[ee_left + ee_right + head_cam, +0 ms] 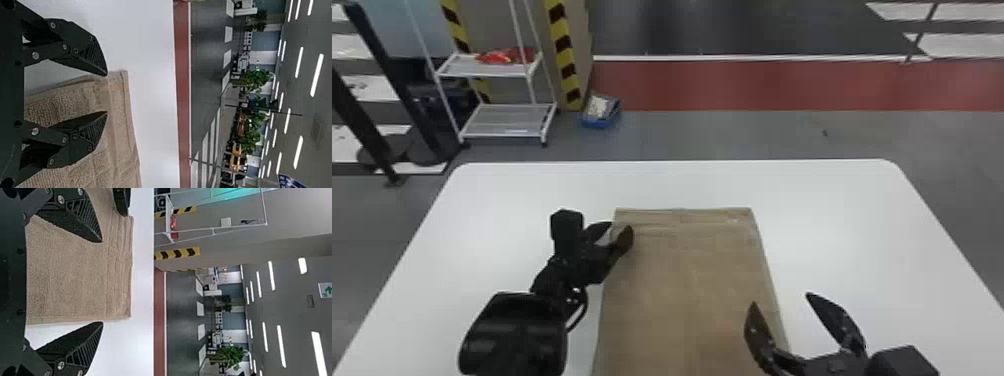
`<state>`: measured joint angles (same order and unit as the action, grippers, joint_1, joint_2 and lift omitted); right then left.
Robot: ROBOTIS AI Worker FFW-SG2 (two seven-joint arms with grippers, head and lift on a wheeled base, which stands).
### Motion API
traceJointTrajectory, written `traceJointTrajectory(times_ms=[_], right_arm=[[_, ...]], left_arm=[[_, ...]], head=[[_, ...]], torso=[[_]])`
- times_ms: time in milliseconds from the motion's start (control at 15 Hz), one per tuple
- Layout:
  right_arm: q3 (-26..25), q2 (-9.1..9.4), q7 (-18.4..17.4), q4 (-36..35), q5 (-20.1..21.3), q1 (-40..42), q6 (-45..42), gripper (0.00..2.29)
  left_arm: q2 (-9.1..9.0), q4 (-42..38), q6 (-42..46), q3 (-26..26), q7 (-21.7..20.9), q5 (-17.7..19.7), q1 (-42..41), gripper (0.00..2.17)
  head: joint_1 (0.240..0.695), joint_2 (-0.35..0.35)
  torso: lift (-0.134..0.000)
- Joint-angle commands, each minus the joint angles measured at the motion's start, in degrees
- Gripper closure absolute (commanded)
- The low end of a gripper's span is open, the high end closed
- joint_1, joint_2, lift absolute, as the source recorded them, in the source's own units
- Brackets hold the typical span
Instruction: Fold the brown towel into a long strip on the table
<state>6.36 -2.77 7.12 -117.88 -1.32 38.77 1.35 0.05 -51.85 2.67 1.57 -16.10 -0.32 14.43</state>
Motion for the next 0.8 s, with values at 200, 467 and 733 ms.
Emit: traceJointTrajectory(times_ms=[200,467,733], right_arm=[[0.1,-0.39,0.0,0.1,-0.2,0.0,0.0,0.15],[0.1,-0.39,0.0,0.1,-0.2,-0.4,0.9,0.15],[0.1,-0.39,-0.1,0.5,-0.3,-1.4,2.7,0.15]], left_arm=[[-0.14,0.5,0.0,-0.1,-0.4,-0.3,0.1,1.18],[-0.20,-1.9,2.3,-0.8,0.0,-0.1,-2.0,1.45],[-0.14,-16.1,1.1,-1.0,3.5,-0.1,-10.2,1.45]], head=[[0.695,0.013],[0.695,0.014],[0.695,0.030]], torso=[[-0.057],[-0.057],[-0.057]])
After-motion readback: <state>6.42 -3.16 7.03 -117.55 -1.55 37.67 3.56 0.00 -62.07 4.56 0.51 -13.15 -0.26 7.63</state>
